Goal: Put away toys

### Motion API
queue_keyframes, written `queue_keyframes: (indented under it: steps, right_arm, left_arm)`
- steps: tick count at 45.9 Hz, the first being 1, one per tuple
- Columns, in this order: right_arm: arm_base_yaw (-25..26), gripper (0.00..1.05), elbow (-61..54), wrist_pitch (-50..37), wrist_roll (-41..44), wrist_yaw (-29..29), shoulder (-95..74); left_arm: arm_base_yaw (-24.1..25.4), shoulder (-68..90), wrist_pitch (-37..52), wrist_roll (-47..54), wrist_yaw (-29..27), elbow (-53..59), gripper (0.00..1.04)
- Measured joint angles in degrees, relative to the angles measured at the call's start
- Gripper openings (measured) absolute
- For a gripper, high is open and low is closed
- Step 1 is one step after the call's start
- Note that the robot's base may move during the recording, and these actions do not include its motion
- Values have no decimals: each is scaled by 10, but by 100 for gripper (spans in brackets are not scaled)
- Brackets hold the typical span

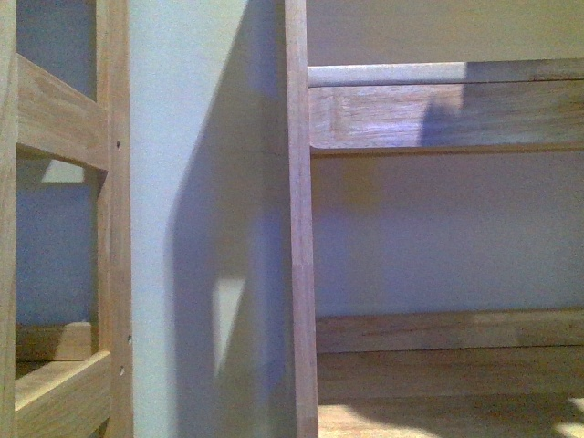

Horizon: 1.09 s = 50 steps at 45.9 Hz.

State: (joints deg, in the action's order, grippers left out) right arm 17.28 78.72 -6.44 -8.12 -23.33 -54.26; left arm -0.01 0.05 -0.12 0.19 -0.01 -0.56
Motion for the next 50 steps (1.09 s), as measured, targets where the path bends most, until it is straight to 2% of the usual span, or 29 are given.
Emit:
queue_keyframes:
  steps: [20,33,50]
  right_arm:
    - [-38,7,62,-10,-45,44,-112]
    - [-99,7,153,1,-80,75,-205]
    - [-192,7,203,5,-104,102,-287]
  left_arm:
    - [0,0,0,0,0,0,99]
    - [0,0,0,0,0,0,99]
    - [0,0,0,0,0,0,99]
